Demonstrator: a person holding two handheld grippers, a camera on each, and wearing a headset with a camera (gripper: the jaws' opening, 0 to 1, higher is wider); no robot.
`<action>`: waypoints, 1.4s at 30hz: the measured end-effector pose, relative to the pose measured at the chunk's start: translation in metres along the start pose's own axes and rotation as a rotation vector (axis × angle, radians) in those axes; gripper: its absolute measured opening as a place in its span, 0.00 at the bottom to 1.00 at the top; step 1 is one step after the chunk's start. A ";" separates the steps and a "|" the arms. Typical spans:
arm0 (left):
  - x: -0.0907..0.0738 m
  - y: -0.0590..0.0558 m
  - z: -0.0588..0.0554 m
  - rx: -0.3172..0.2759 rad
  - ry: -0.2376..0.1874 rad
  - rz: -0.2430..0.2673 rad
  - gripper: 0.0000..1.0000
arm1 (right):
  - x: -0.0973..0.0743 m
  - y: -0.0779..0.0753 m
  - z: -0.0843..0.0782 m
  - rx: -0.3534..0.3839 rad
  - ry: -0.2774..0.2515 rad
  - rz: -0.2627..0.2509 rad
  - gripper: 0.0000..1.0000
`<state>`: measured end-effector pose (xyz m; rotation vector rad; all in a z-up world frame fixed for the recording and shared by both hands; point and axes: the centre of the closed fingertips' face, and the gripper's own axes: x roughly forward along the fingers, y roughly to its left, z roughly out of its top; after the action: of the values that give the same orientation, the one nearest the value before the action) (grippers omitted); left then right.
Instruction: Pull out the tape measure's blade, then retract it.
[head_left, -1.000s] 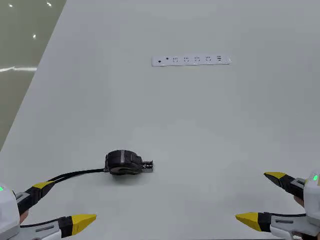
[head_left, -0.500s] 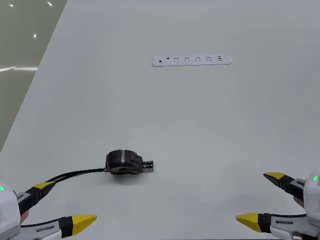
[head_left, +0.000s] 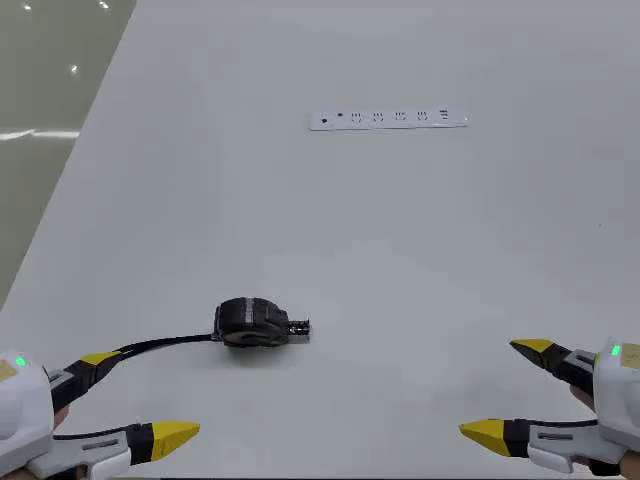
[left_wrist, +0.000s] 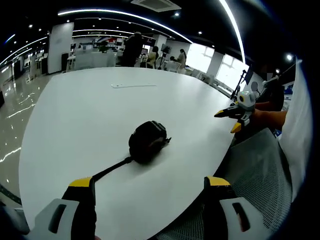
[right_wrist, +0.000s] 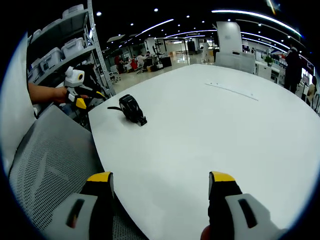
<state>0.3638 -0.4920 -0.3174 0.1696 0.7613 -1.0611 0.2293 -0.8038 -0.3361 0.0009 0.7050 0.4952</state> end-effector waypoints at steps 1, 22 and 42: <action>0.001 0.000 0.001 0.002 -0.002 -0.002 0.86 | 0.001 0.000 0.002 -0.006 -0.003 0.003 0.77; 0.036 -0.007 0.029 0.167 0.022 -0.137 0.84 | 0.036 0.002 0.020 -0.131 -0.024 0.096 0.70; 0.069 -0.002 0.036 0.261 0.032 -0.206 0.80 | 0.077 0.005 0.036 -0.169 -0.056 0.142 0.67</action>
<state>0.3976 -0.5596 -0.3345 0.3366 0.6765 -1.3563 0.2995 -0.7597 -0.3551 -0.0936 0.6094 0.6877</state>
